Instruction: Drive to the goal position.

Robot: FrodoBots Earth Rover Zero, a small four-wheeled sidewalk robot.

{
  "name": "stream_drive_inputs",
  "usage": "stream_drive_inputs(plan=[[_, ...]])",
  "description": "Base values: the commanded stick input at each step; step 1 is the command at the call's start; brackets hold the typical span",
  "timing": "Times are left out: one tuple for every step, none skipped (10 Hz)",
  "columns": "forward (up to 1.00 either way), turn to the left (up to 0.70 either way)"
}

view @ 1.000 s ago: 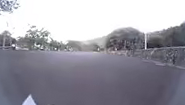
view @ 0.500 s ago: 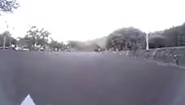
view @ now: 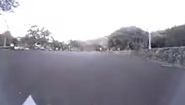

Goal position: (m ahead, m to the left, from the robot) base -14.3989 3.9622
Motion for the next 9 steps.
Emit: stream_drive_inputs(plan=[[0.7, 0.0], [0.7, 0.0], [0.7, -0.05], [0.7, -0.31], [0.7, -0.35], [0.7, -0.35], [0.7, -0.35], [0.7, -0.35], [0.7, -0.35]])
